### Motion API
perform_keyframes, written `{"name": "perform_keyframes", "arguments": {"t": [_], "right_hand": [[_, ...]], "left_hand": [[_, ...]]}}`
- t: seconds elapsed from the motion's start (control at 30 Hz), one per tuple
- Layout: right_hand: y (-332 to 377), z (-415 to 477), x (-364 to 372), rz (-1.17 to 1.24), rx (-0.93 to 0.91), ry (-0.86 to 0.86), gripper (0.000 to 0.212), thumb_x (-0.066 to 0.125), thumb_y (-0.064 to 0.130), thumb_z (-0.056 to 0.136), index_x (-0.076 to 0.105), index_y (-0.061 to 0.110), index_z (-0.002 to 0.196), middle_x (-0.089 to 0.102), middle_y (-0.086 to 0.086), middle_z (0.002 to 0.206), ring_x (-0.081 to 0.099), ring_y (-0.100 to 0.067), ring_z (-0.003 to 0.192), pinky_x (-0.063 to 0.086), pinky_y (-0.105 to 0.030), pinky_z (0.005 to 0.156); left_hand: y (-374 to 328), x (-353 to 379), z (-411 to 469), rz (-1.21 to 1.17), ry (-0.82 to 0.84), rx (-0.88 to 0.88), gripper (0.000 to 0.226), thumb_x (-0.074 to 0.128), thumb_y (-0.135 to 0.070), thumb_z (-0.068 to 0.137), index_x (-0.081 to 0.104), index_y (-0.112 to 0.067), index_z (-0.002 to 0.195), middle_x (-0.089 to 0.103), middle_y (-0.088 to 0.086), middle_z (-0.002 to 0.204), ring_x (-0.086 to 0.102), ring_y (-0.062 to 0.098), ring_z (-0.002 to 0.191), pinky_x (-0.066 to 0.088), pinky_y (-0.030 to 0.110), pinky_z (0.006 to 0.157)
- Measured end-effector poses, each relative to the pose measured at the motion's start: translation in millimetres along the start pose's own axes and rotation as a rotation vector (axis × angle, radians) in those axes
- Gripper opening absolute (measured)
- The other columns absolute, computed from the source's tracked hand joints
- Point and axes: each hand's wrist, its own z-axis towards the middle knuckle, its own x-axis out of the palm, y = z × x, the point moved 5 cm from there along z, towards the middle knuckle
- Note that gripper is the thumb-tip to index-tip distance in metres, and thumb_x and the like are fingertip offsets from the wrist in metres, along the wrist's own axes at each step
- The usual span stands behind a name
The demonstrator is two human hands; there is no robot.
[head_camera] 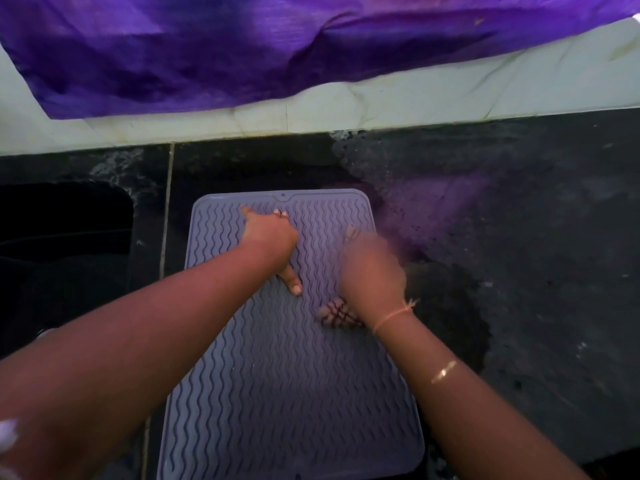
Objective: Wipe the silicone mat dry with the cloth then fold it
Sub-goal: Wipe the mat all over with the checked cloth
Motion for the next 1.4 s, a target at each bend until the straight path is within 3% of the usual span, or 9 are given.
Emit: {"name": "perform_keyframes", "arguments": {"t": [0.2, 0.4, 0.53, 0.73, 0.9, 1.0, 1.13, 1.3, 1.4], "right_hand": [[1.8, 19.7, -11.5, 0.235, -0.059, -0.131, 0.041, 0.047, 0.021, 0.090, 0.044, 0.016, 0.130, 0.039, -0.017, 0.120, 0.053, -0.039, 0.097, 0.048, -0.043, 0.078], [18.6, 81.0, -15.9, 0.160, -0.043, -0.073, 0.041, 0.046, 0.023, 0.090, 0.046, 0.016, 0.130, 0.035, -0.018, 0.130, 0.041, -0.041, 0.115, 0.046, -0.046, 0.083], [15.3, 43.4, -5.0, 0.024, -0.129, -0.144, 0.042, 0.043, 0.015, 0.088, 0.042, 0.014, 0.130, 0.040, -0.017, 0.127, 0.046, -0.039, 0.108, 0.048, -0.043, 0.075], [-6.5, -43.5, 11.0, 0.048, -0.210, -0.084, 0.053, 0.047, 0.026, 0.086, 0.038, 0.023, 0.138, 0.043, -0.012, 0.121, 0.052, -0.034, 0.099, 0.049, -0.039, 0.071], [-16.7, -29.1, -6.0, 0.268, -0.154, -0.015, 0.039, 0.048, 0.031, 0.088, 0.051, 0.028, 0.127, 0.044, -0.008, 0.113, 0.057, -0.030, 0.090, 0.053, -0.041, 0.077], [-12.4, 30.9, -28.3, 0.269, -0.064, -0.086, 0.037, 0.047, 0.030, 0.090, 0.050, 0.026, 0.127, 0.043, -0.013, 0.119, 0.053, -0.037, 0.102, 0.049, -0.045, 0.085], [-3.7, 85.0, -28.1, 0.210, 0.056, 0.049, 0.045, 0.046, 0.028, 0.091, 0.043, 0.017, 0.134, 0.032, -0.014, 0.137, 0.041, -0.041, 0.122, 0.041, -0.047, 0.097], [-5.4, 45.7, -14.3, 0.056, -0.055, -0.043, 0.043, 0.045, 0.018, 0.088, 0.041, 0.010, 0.131, 0.037, -0.015, 0.128, 0.048, -0.040, 0.111, 0.046, -0.043, 0.082], [-21.6, -8.1, -2.5, 0.056, -0.109, -0.104, 0.040, 0.047, 0.021, 0.087, 0.044, 0.012, 0.126, 0.041, -0.013, 0.122, 0.052, -0.036, 0.098, 0.040, -0.034, 0.067]], "left_hand": [[0.0, 0.8, 1.6, 0.003, -0.019, 0.012, 0.136, 0.065, -0.083, 0.043, 0.023, -0.006, 0.147, 0.023, 0.018, 0.153, 0.033, 0.032, 0.136, 0.017, 0.060, 0.109], [-1.0, -5.2, 0.4, 0.037, 0.034, 0.024, 0.126, 0.062, -0.083, 0.045, 0.032, -0.011, 0.144, 0.025, 0.015, 0.154, 0.026, 0.032, 0.140, 0.014, 0.064, 0.108], [-0.6, -7.2, -1.3, 0.046, 0.019, 0.034, 0.126, 0.062, -0.083, 0.046, 0.031, -0.010, 0.145, 0.022, 0.016, 0.155, 0.024, 0.032, 0.141, 0.013, 0.065, 0.108], [-0.2, -8.3, -0.6, 0.052, 0.022, 0.040, 0.129, 0.060, -0.085, 0.045, 0.029, -0.010, 0.146, 0.018, 0.016, 0.156, 0.021, 0.033, 0.142, 0.012, 0.066, 0.107], [2.7, -0.1, -4.5, 0.029, -0.018, 0.006, 0.137, 0.056, -0.086, 0.048, 0.013, -0.004, 0.149, 0.009, 0.017, 0.157, 0.021, 0.032, 0.142, 0.015, 0.059, 0.111], [4.5, 2.4, -8.0, -0.005, -0.021, -0.031, 0.143, 0.055, -0.087, 0.049, -0.001, 0.000, 0.149, 0.002, 0.017, 0.158, 0.029, 0.031, 0.139, 0.015, 0.055, 0.113], [4.5, 1.3, -8.6, 0.019, 0.005, -0.053, 0.143, 0.052, -0.088, 0.049, -0.002, 0.000, 0.149, 0.002, 0.016, 0.158, 0.029, 0.030, 0.139, 0.013, 0.057, 0.113], [4.0, -0.8, -7.6, 0.025, 0.011, -0.054, 0.143, 0.051, -0.090, 0.045, 0.005, -0.006, 0.150, 0.002, 0.013, 0.159, 0.029, 0.028, 0.140, 0.010, 0.061, 0.111], [3.6, -2.1, -7.2, 0.033, 0.004, -0.074, 0.142, 0.053, -0.090, 0.044, 0.009, -0.007, 0.150, 0.006, 0.013, 0.158, 0.028, 0.028, 0.140, 0.009, 0.063, 0.110]]}}
